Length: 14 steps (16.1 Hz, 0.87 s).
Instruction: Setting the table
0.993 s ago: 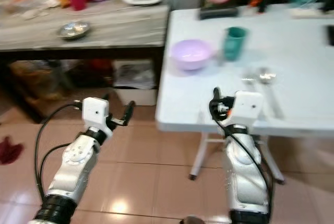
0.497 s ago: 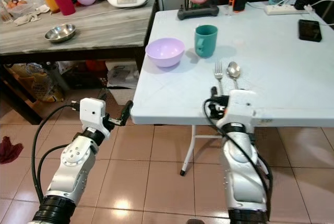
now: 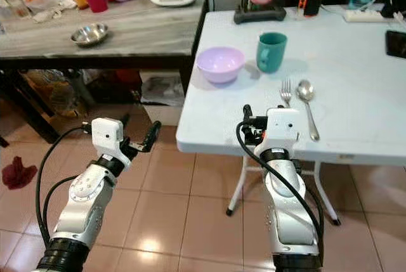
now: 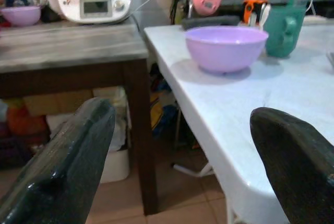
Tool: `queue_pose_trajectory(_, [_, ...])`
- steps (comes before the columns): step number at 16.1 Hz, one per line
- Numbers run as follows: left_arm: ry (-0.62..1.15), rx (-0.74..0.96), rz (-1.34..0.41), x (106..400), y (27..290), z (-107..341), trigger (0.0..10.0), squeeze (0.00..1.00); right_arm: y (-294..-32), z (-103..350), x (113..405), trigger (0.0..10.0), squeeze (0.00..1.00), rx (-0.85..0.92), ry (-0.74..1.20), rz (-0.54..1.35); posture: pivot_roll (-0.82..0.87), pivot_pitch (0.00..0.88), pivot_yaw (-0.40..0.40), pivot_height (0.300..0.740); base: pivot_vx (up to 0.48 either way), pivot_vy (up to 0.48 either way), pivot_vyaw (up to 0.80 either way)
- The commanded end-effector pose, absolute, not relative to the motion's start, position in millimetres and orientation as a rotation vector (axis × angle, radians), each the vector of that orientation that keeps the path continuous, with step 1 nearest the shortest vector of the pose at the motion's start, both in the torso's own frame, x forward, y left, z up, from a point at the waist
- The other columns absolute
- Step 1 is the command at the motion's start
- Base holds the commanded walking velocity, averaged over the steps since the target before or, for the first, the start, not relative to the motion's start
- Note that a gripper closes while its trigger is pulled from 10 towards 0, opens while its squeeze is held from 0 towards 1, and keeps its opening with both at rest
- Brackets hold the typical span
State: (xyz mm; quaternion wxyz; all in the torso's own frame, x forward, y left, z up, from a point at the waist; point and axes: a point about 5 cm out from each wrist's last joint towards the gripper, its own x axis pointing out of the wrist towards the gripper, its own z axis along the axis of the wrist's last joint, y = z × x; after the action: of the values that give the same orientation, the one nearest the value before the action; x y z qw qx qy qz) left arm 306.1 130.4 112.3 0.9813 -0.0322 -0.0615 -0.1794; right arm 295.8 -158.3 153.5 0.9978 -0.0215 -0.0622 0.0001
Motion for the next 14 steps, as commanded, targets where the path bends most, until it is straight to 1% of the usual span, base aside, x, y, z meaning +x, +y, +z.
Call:
queue_pose_trajectory(1, [-0.12, -0.063, -0.367, 305, 133, 113, 10.0, 0.0, -154, 160, 296, 10.0, 0.0, -0.054, -0.154, 0.023, -0.26, 0.078, 0.114, 0.74, 0.349, 0.0, 0.0])
queue_pose_trajectory(3, [-0.122, -0.073, -0.379, 304, 131, 113, 10.0, 0.0, -152, 161, 296, 10.0, 0.0, -0.074, -0.161, 0.037, -0.26, 0.079, 0.113, 0.74, 0.356, 0.0, 0.0])
queue_pose_trajectory(7, [-0.12, -0.082, -0.393, 304, 129, 113, 10.0, 0.0, -152, 167, 296, 10.0, 0.0, -0.132, -0.192, 0.046, -0.26, 0.081, 0.114, 0.74, 0.48, 0.0, 0.0])
queue_pose_trajectory(12, [-0.119, -0.09, -0.407, 303, 124, 112, 10.0, 0.0, -153, 169, 298, 10.0, 0.0, -0.157, -0.197, 0.049, -0.26, 0.083, 0.109, 0.74, 0.48, 0.0, 0.0])
queue_pose_trajectory(14, [-0.116, -0.095, -0.408, 302, 123, 112, 10.0, 0.0, -152, 171, 298, 10.0, 0.0, -0.177, -0.205, 0.06, -0.27, 0.086, 0.106, 0.74, 0.337, 0.0, 0.0])
